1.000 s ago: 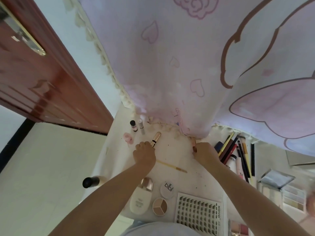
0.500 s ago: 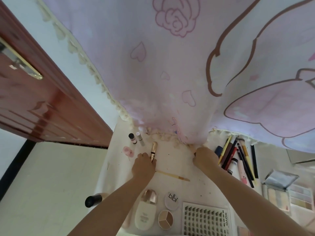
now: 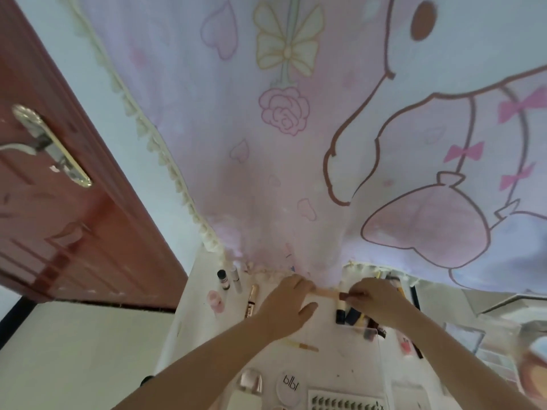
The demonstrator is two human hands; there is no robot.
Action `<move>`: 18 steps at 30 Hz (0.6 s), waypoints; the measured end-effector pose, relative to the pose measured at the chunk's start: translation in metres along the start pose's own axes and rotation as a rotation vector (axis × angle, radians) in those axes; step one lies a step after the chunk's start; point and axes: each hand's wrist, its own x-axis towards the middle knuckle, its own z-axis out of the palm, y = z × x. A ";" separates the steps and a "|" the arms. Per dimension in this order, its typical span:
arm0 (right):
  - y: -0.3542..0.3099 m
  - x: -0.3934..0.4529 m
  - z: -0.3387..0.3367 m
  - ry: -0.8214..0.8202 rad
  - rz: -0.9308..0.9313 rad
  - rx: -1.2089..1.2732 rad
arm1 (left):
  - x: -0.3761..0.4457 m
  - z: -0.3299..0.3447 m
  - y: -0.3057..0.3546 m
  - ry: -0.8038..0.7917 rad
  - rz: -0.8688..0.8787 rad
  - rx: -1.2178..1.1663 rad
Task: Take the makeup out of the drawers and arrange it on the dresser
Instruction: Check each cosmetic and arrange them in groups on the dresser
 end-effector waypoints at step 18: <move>-0.107 -0.040 -0.117 0.578 -0.548 0.982 | 0.018 -0.193 0.057 0.304 0.295 0.013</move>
